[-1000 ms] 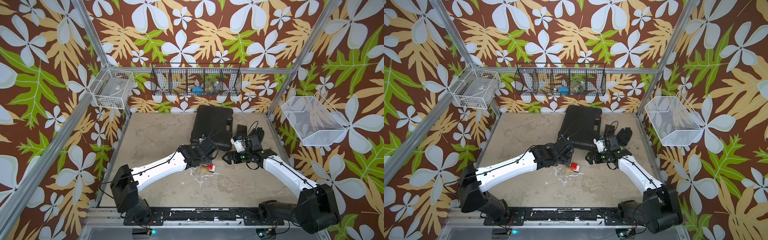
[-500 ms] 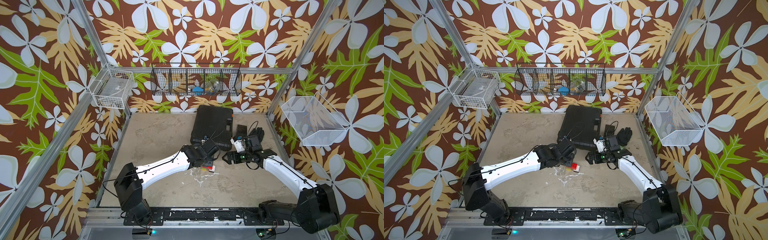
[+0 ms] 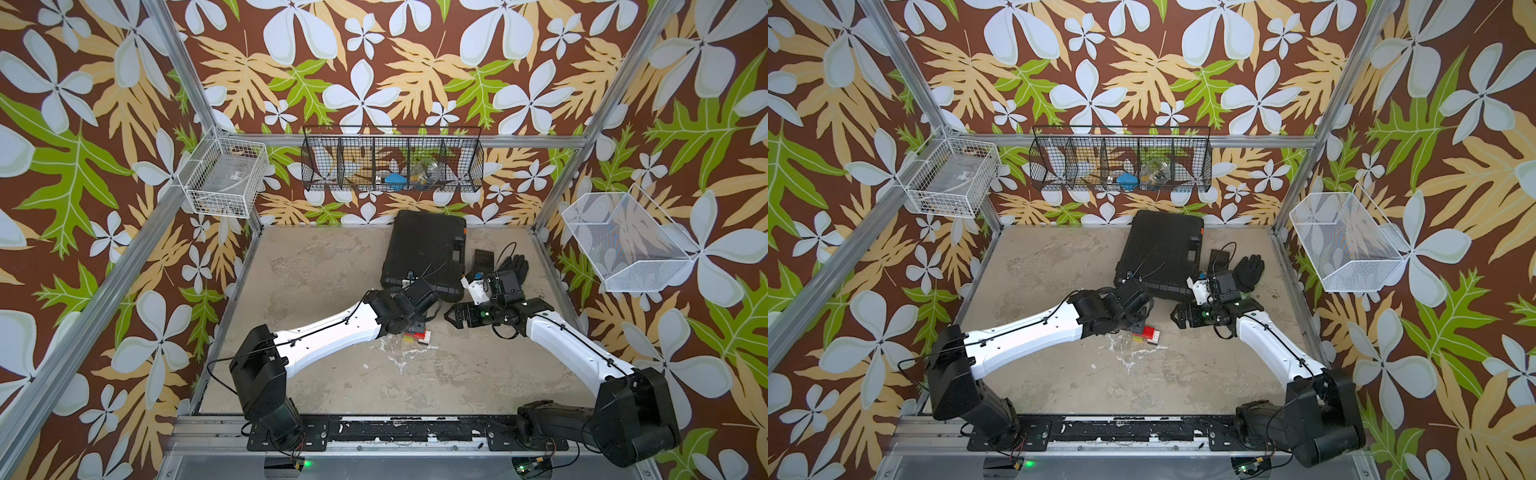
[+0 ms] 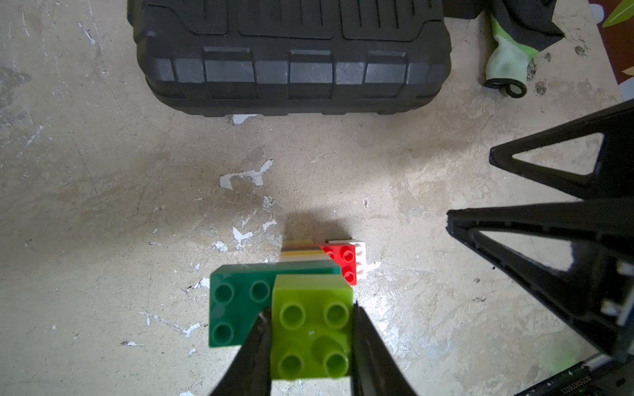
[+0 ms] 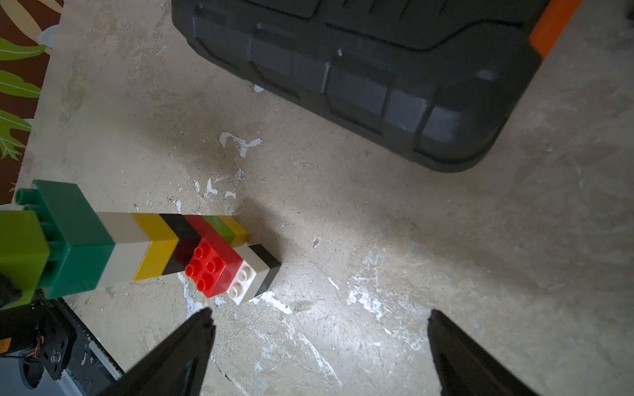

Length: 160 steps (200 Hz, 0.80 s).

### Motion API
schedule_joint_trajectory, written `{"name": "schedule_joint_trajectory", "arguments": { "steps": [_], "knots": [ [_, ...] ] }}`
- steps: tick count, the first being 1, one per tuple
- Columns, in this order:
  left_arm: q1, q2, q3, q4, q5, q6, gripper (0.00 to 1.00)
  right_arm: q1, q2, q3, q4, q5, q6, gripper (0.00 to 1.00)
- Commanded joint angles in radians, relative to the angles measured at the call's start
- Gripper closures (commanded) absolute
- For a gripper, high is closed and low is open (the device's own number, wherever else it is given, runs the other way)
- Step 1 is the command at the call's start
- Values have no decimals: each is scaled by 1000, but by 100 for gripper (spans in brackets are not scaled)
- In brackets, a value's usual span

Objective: Assemble a giraffe with lego
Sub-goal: Assemble the lego brick with the lego brick.

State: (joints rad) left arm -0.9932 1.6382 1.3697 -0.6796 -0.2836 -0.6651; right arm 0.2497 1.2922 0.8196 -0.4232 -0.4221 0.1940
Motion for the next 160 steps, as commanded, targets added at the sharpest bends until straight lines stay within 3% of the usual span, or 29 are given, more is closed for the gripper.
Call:
{"name": "schedule_joint_trajectory", "arguments": {
  "steps": [1,93,160],
  "knots": [
    [-1,10,8,-18,0,-7,84,0,-4,1,0,-6,-5,1],
    [-1,46,19,-71,24,13,84,0,-1,1,4,-7,-5,1],
    [-1,102,84,-187,48,124,83,0,0,1,4,-5,-5,1]
  ]
}}
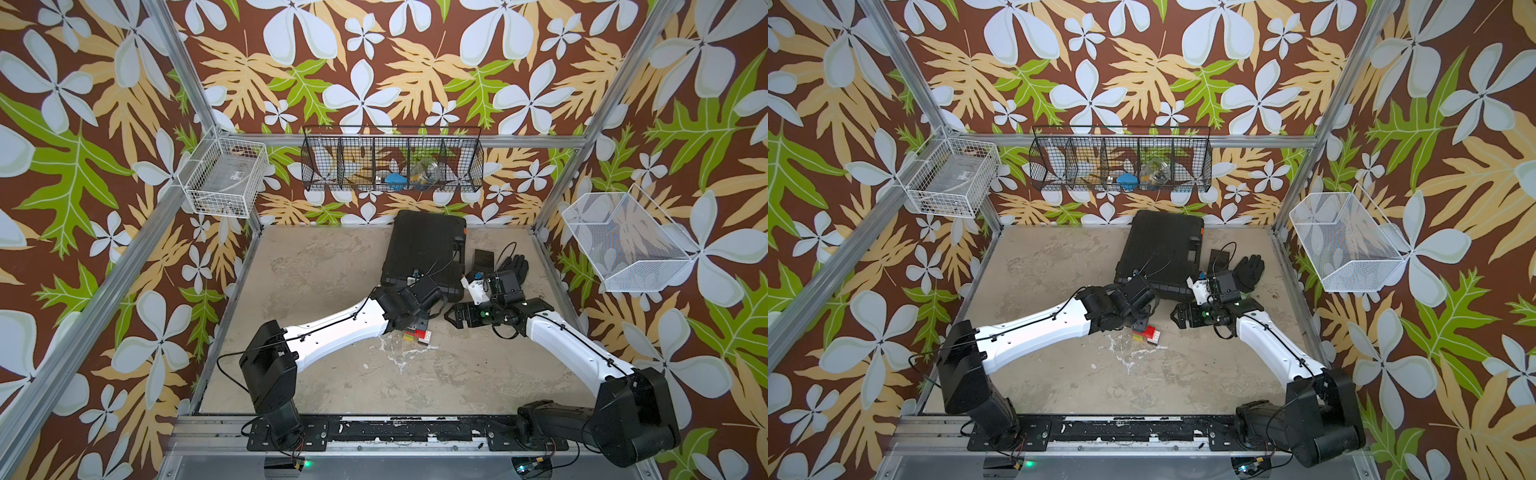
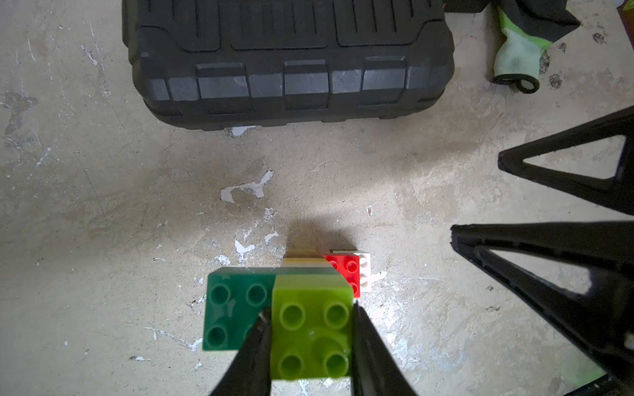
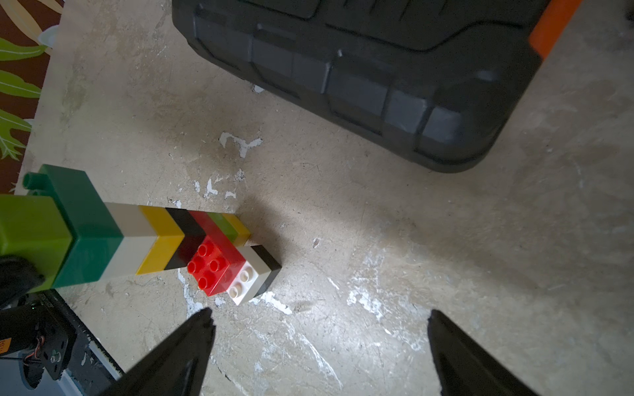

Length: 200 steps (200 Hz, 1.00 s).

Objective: Assemble a giraffe with lego
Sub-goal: Assemble the lego brick with the lego brick.

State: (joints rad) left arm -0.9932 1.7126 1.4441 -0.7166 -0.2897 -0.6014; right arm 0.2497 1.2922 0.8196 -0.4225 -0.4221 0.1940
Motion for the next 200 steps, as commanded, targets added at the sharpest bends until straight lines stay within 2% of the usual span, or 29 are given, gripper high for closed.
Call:
{"name": "schedule_joint_trajectory", "arguments": {
  "steps": [1,39,85,133,178,200],
  "knots": [
    [1,29,10,-152,55,60,84,0,0,1,4,-5,-5,1],
    [2,50,8,-183,91,45,83,-1,-3,1,5,-3,-5,1],
    [2,35,-73,-121,141,-5,83,-6,-10,-5,4,-3,-4,1],
    [5,27,-62,-98,118,-23,82,-6,-5,1,1,-8,-5,1],
    [5,25,-30,-103,81,-29,76,-6,-15,9,-15,-2,-8,1],
    [5,19,-11,-104,66,-24,65,-6,-20,7,-17,0,-8,1]
  ]
}}
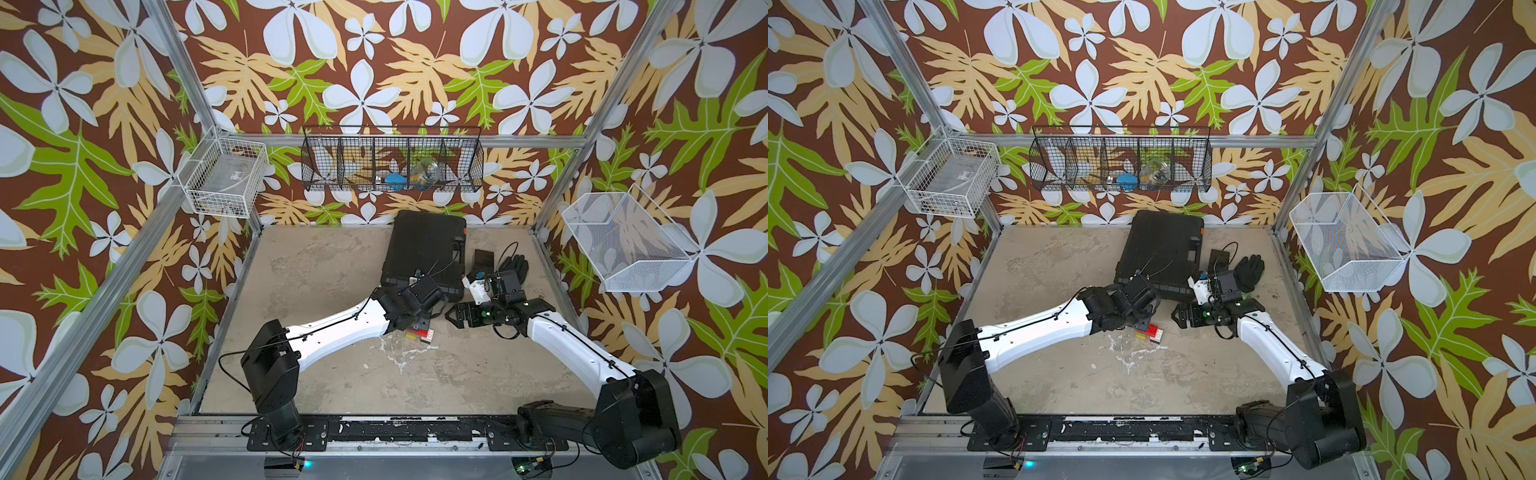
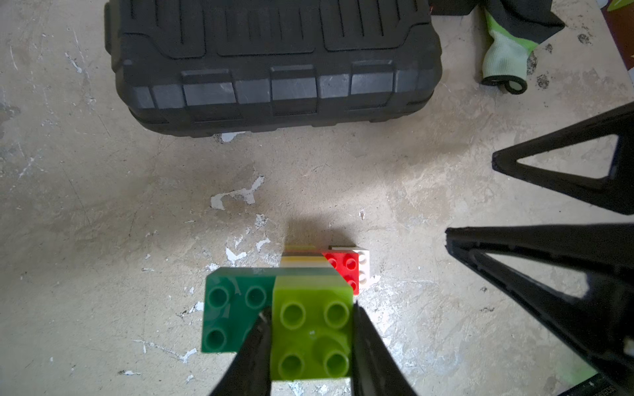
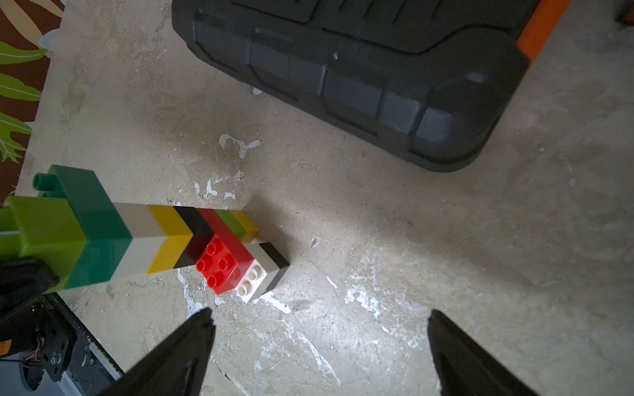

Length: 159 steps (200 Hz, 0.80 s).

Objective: Assemble a giraffe with lego
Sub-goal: Assemble the lego brick with the lego brick.

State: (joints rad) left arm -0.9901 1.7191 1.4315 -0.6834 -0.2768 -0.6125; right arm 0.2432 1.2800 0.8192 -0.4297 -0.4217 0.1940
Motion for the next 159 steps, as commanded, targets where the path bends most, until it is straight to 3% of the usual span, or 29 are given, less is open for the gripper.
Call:
{"name": "schedule_joint_trajectory", "arguments": {
  "steps": [1,48,65,159],
  "knots": [
    [2,13,2,-137,53,-12,65,1,-7,8,-10,-1,-8,1],
    [1,11,36,-150,29,-4,61,1,-11,14,-14,-1,-9,1],
    [2,9,38,-153,25,-4,52,1,-12,14,-16,1,-8,1],
    [2,23,89,-149,6,12,50,1,-21,10,-13,0,-7,1]
  ]
}}
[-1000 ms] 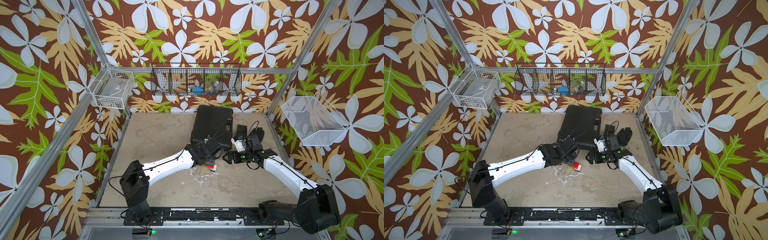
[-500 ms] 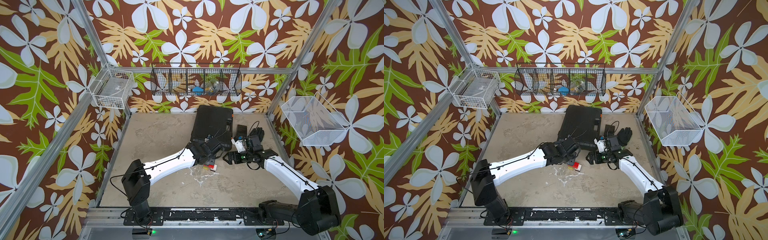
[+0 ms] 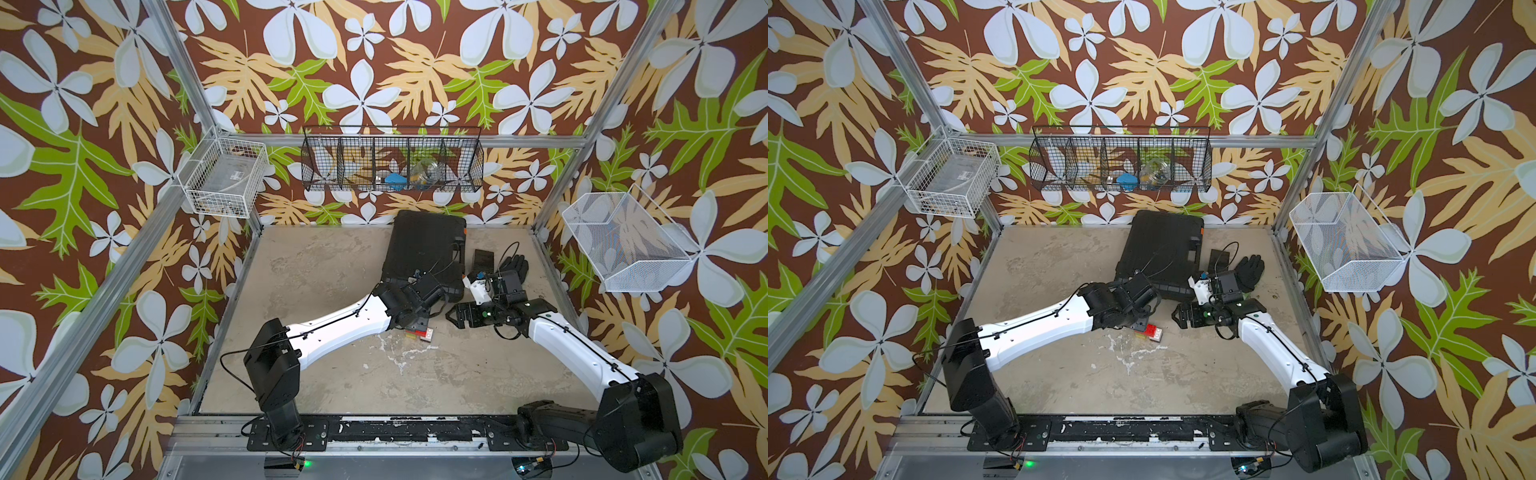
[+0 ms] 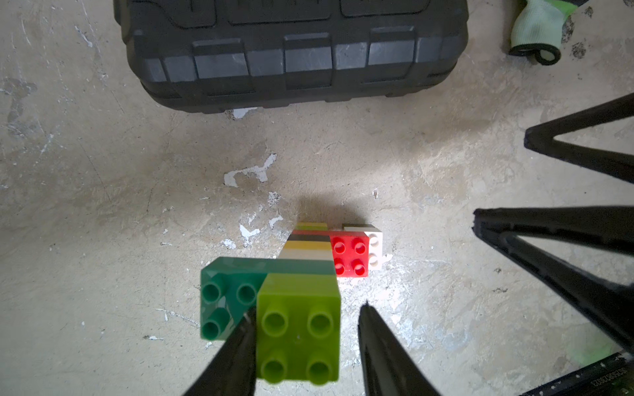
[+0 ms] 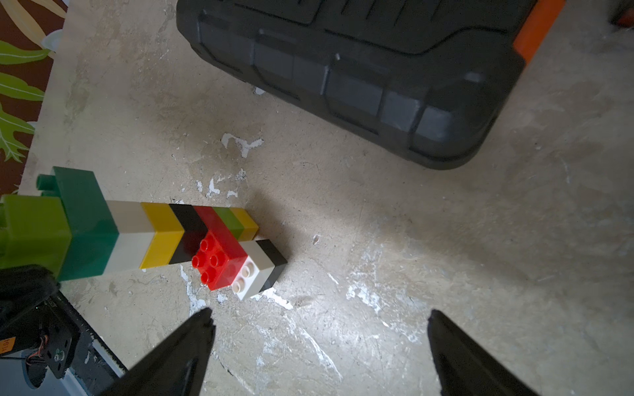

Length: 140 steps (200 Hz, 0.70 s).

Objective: Assemble a giraffe with lego
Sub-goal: Assemble the lego brick with the lego brick.

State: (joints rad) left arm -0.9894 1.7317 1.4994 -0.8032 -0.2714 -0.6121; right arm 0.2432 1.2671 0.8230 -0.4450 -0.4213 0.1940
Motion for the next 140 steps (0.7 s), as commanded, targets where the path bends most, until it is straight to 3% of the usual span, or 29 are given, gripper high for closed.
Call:
{"name": "schedule_joint_trajectory", "arguments": {
  "steps": [1,43,53,87,140],
  "knots": [
    [1,10,22,-30,1,13,50,1,-8,6,2,-1,-7,1],
    [1,29,59,-30,-3,21,49,0,-11,1,7,-3,-3,1],
    [1,32,65,-31,-5,21,42,0,-10,1,7,-5,-4,1],
    [1,25,86,-38,-21,24,41,0,-6,2,8,-7,-2,1],
    [2,-95,74,-18,-46,18,42,3,-14,62,-19,-79,29,1]
  ]
}}
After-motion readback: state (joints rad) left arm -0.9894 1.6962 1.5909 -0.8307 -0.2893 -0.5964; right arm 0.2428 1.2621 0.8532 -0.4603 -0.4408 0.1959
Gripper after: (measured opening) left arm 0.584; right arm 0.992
